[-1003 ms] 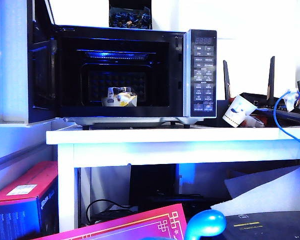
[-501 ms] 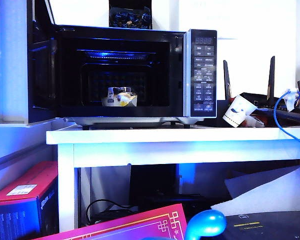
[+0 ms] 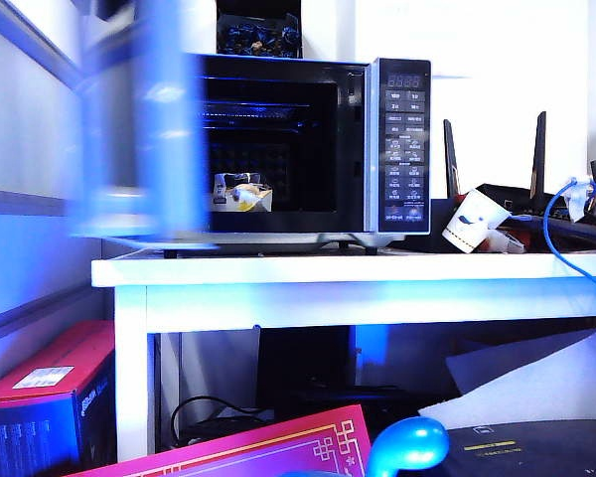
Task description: Open the microwave door, place the box of snacks from the top of the microwave inside, then close the microwave door.
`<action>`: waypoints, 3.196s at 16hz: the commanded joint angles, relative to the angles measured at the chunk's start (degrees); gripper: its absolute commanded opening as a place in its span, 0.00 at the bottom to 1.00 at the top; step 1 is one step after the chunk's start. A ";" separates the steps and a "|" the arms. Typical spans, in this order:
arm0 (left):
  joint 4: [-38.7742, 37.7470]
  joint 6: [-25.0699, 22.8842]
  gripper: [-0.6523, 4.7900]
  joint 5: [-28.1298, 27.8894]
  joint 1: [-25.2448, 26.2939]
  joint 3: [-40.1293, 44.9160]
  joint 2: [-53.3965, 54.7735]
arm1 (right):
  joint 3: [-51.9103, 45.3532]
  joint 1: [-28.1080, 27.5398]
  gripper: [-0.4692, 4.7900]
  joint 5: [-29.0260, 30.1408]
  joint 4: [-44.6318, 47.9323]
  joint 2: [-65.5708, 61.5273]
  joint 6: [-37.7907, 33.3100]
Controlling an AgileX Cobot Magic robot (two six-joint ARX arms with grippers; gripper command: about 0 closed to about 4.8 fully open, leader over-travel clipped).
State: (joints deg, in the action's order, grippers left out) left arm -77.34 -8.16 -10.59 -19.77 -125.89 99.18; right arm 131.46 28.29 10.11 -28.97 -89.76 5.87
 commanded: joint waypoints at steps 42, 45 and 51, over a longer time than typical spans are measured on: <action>51.80 1.33 0.11 8.33 -13.84 -0.15 4.55 | 0.28 0.13 0.24 -11.87 -11.91 14.80 6.84; 41.66 1.11 0.11 7.52 -20.94 -0.15 -9.81 | 0.24 0.13 0.24 -11.04 -19.54 19.69 8.31; 20.37 0.35 0.11 -19.56 -52.41 -0.13 -33.07 | -2.78 0.13 0.24 -2.49 -33.53 27.65 8.37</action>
State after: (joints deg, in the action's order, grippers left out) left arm -51.05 -9.39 -23.62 -68.97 -126.15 67.48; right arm 129.88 28.40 6.94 -61.69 -63.20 14.22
